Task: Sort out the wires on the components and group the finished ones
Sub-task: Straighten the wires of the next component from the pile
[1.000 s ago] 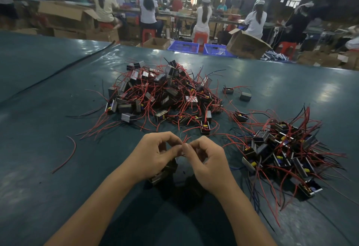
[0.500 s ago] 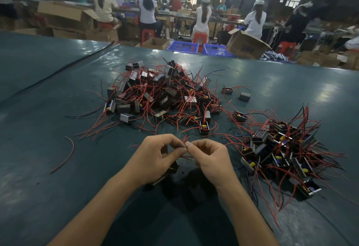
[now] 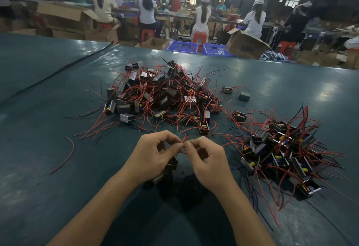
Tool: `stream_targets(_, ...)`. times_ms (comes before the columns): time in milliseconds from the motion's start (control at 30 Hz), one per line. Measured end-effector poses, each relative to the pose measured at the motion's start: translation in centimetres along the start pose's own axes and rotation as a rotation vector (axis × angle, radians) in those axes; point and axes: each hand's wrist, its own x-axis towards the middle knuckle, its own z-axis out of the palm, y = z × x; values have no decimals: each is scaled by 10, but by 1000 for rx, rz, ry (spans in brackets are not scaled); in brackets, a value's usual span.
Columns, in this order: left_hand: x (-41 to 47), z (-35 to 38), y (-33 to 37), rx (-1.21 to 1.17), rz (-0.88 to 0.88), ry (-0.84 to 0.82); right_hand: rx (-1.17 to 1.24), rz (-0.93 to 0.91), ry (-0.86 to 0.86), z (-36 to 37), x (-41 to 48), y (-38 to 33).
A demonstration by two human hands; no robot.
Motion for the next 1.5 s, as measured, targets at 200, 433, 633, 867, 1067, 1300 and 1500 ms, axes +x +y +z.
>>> stream_targets(200,-2,3,-2,87,24,12,-23,89,-40,2,-1,3)
stream_targets(433,-3,1,0,181,74,-54,64,187,-87,3,1,3)
stream_targets(633,3,-2,4,-53,-132,-12,274,172,26,3,2,-4)
stream_targets(867,4,-10,7,-244,-224,-63,298,211,45,2,2,-4)
stream_targets(1067,7,-15,9,-458,-294,19,413,305,104,5,2,0)
stream_targets(1300,3,-11,8,-220,-244,-108,492,309,139,4,2,1)
stream_targets(1500,2,-2,6,-93,-117,-109,508,301,156,2,2,0)
